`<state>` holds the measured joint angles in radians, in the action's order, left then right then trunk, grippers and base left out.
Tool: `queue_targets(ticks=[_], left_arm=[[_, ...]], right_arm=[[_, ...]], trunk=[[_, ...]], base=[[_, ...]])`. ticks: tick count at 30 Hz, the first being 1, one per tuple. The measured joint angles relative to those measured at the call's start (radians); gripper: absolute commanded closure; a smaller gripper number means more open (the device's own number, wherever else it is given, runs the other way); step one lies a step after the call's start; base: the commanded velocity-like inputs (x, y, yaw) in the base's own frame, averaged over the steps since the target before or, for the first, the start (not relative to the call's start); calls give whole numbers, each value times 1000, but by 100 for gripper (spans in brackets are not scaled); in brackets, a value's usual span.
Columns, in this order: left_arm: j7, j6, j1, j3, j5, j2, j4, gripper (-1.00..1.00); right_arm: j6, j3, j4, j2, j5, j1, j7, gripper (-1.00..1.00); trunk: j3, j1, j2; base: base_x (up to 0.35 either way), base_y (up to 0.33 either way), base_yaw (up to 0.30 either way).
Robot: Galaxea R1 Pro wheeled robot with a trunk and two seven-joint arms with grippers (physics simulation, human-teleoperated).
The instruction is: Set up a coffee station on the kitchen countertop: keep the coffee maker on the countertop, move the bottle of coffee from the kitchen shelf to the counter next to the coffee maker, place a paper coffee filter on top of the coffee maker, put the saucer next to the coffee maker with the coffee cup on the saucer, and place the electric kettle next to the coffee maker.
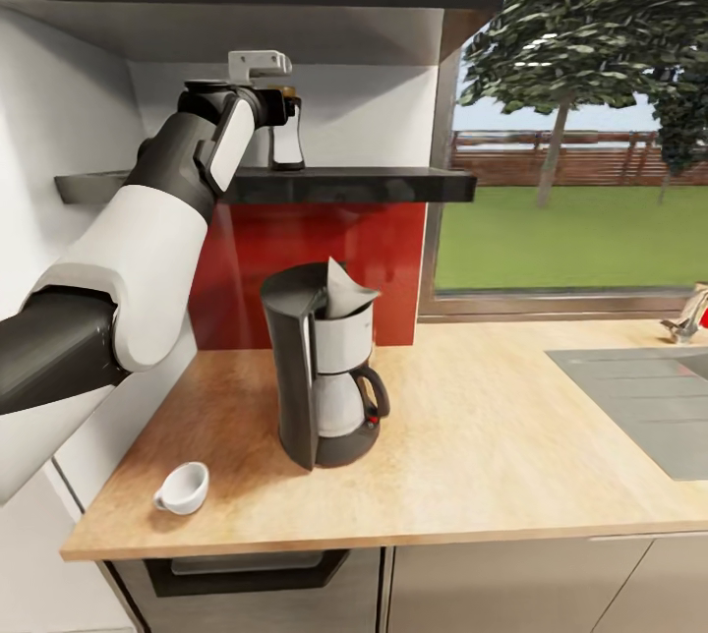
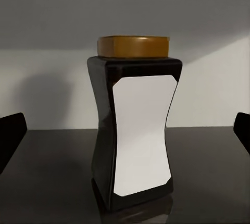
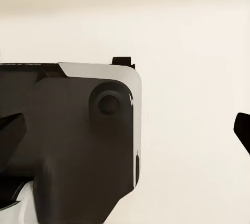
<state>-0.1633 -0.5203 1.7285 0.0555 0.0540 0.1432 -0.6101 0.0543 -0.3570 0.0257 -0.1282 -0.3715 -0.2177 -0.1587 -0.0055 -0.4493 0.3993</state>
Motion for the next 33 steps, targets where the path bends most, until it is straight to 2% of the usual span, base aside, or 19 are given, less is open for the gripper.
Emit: queue_targets(ticks=[8, 17, 25, 33], left_arm=[[0, 0, 0, 0, 0, 0, 0, -100], [0, 3, -6, -1, 0, 0, -2, -100], [-1, 37, -22, 0, -2, -2, -2, -100], [-12, 42, -31, 0, -3, -6, -2, -100]], right_arm=[[0, 0, 0, 0, 0, 0, 0, -100], [1, 0, 0, 0, 0, 0, 0, -100], [1, 0, 0, 0, 0, 0, 0, -100], [1, 0, 0, 0, 0, 0, 0, -100]], trunk=[[0, 0, 0], [0, 0, 0], [0, 0, 0], [0, 0, 0]], base=[[50, 0, -11], [86, 0, -122], [6, 0, -9], [0, 0, 0]])
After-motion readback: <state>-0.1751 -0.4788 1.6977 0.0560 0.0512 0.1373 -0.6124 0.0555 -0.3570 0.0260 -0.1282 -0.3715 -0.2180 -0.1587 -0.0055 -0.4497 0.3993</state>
